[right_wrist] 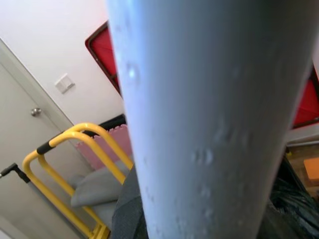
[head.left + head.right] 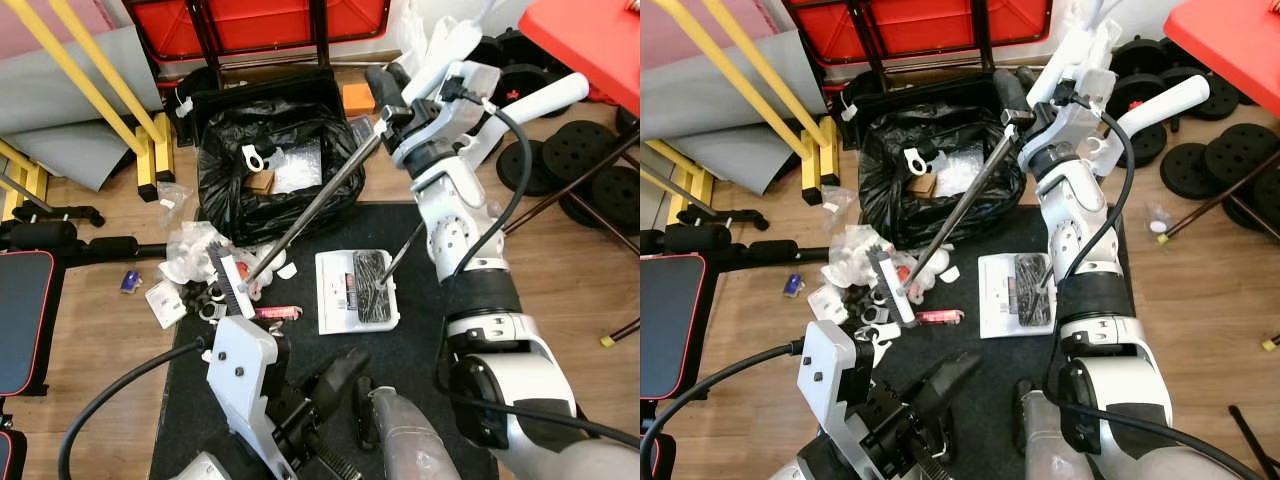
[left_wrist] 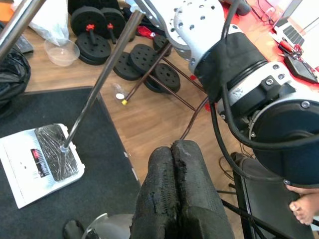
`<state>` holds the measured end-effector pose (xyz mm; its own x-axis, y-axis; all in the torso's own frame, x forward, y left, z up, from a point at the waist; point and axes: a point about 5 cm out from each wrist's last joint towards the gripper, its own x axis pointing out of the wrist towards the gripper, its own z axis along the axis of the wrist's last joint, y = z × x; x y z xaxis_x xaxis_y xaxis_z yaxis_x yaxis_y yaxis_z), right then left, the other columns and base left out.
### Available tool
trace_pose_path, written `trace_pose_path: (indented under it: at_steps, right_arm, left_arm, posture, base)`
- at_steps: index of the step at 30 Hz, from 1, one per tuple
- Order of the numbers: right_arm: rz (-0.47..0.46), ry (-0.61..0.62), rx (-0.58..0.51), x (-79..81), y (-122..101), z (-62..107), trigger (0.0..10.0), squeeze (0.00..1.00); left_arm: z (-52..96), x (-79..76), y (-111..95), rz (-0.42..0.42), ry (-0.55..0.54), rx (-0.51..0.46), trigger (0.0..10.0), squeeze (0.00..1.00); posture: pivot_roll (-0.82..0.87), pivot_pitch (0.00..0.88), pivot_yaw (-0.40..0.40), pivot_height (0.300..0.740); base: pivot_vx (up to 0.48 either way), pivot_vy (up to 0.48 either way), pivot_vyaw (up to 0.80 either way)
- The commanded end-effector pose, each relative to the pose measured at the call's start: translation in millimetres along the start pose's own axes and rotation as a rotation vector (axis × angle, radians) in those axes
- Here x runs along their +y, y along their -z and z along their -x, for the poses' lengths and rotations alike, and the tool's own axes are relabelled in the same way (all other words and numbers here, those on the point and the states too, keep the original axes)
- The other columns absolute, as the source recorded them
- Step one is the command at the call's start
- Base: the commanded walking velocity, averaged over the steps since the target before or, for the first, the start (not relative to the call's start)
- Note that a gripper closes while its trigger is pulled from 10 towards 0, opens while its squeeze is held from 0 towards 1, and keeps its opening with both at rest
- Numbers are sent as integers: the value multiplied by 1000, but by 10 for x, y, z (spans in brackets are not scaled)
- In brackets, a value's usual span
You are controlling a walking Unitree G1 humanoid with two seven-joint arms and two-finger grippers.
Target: Sweep floor
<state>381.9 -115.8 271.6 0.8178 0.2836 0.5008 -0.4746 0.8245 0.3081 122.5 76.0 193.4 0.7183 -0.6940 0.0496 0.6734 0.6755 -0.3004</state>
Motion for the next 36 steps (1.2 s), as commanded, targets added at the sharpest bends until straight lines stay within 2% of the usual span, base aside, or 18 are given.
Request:
trace_pose_path:
  at_steps: [1,15,23,36]
  right_arm:
    - [-7,-24,-30,68,44,-29,10000,0]
    - [21,-2,-21,37,155,-67,10000,0]
    - [131,42,38,-16,220,-64,10000,0]
    - [231,40,51,-55,6,-134,10000,0]
  left_arm:
    - [35,-77,26,16,73,19,10000,0]
    - [34,-156,32,37,95,0,10000,0]
    - [40,-191,35,54,106,-8,10000,0]
    - [30,-151,19,33,99,1,10000,0]
  posture:
    - [22,446,5,740]
    - [39,491,8,740]
    - [34,501,11,740]
    - [-1,476,11,740]
  base:
    - [0,0,0]
    - [0,0,0]
    - [0,0,0]
    - [0,0,0]
